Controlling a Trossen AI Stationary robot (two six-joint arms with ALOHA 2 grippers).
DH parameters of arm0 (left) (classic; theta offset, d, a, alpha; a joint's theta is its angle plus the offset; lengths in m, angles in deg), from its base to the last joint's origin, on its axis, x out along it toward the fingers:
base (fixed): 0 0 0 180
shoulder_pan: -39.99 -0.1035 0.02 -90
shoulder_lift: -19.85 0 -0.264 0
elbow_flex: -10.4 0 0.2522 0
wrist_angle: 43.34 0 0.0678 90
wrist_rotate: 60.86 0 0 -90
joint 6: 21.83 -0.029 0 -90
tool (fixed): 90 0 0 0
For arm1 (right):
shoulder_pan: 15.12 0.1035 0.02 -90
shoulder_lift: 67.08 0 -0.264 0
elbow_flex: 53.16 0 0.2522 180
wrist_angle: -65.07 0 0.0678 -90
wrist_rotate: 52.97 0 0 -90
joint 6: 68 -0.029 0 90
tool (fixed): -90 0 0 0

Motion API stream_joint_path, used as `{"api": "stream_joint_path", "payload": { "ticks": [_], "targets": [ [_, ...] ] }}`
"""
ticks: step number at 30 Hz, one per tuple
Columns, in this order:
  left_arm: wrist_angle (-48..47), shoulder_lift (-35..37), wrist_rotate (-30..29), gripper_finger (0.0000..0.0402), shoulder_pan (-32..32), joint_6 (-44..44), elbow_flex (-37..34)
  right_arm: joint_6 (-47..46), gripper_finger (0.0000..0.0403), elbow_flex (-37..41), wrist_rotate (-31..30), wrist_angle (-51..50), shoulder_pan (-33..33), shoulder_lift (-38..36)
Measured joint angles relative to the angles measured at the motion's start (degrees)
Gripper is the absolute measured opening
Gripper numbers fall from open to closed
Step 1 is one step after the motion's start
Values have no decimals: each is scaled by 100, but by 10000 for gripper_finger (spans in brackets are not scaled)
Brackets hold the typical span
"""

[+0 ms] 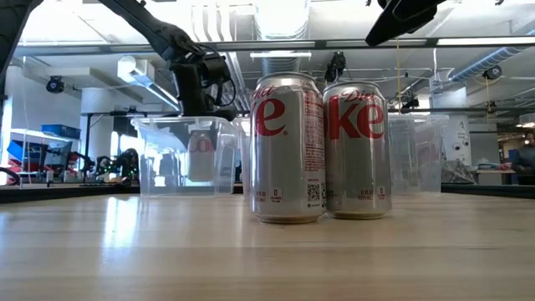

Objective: Sort soda cans
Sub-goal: Put the center red-silver soda can into the left transparent bin, then adjust the left transparent bin on the table

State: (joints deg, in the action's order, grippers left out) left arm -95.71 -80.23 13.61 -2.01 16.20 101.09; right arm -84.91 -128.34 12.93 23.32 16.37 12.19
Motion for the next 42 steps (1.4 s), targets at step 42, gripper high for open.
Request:
{"api": "stream_joint_path", "payload": {
  "ticks": [42],
  "targets": [
    [-469, -33, -300, 363, -7, 195, 254, -46, 297, 58, -99, -3, 0, -15]
  ]
}}
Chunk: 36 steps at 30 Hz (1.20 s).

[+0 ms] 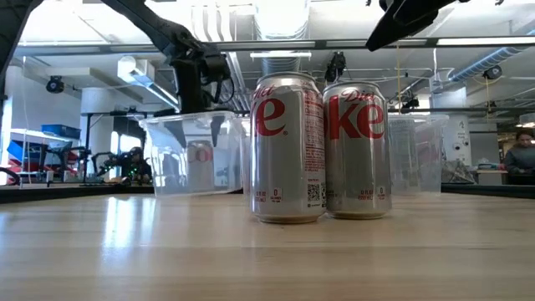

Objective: Sort soda cans
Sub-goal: Adjust the left transparent bin on the table

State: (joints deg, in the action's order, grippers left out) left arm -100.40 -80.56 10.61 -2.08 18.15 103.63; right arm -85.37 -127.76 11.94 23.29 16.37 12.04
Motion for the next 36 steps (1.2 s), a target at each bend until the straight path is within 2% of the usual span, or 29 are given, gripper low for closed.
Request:
{"api": "stream_joint_path", "payload": {
  "ticks": [7, 12, 15, 18, 25, 28, 36],
  "targets": [
    [-460, 36, -17, 362, 4, -205, 523, 196, 295, -132, -356, -22, -2, -121],
    [-1278, 72, -24, 361, 4, -470, 969, 222, 288, -141, -355, -44, -2, -185],
    [-1833, 102, 163, 361, 12, -587, 1110, 200, 289, -141, -353, -81, -2, -204],
    [-2144, 112, 404, 361, 98, -656, 1112, 200, 294, -141, -353, -77, -2, -208],
    [-2127, 115, 649, 361, 395, -749, 1092, 191, 304, -141, -349, -73, -2, -208],
    [-2147, 117, 923, 361, 405, -752, 1040, 93, 303, -140, -347, -79, -2, -208],
    [-2074, 119, 849, 361, 402, -598, 479, -159, 289, -135, -334, -217, 26, -208]
  ]
}}
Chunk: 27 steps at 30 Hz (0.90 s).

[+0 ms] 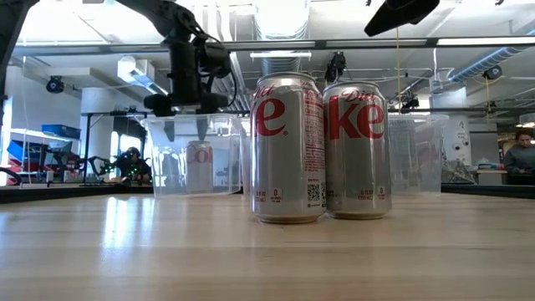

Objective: Sort soda cans
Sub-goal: Adjust the left transparent bin on the table

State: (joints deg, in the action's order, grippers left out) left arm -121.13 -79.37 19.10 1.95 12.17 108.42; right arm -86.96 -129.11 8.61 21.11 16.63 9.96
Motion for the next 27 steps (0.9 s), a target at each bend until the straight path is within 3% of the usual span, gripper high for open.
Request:
{"api": "stream_joint_path", "payload": {
  "ticks": [20, 27],
  "targets": [
    [-61, 36, -162, 361, -38, 60, -81, -61, 306, 9, 13, -87, 26, 0],
    [543, 111, -511, 362, -195, 118, -81, -102, 296, 9, 13, -93, 26, 0]
  ]
}}
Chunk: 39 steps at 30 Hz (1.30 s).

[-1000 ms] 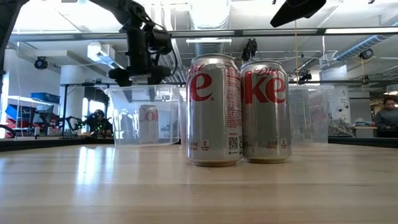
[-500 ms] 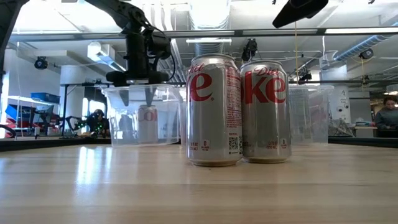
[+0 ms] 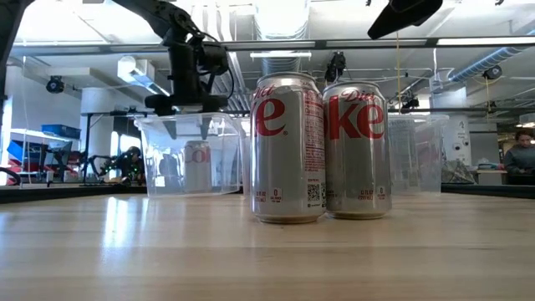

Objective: Sort soda cans
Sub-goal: Adjust the left transparent bin on the table

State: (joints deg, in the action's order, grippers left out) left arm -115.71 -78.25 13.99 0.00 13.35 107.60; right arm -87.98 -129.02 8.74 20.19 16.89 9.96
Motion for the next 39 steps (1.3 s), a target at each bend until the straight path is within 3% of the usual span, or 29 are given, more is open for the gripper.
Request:
{"api": "stream_joint_path", "payload": {
  "ticks": [33, 39],
  "targets": [
    [-234, 64, -107, 362, -299, 83, 9, -38, 312, 52, -4, -32, -2, 0],
    [91, 64, -166, 362, -335, 98, -14, -58, 308, 52, -5, -32, -2, 0]
  ]
}}
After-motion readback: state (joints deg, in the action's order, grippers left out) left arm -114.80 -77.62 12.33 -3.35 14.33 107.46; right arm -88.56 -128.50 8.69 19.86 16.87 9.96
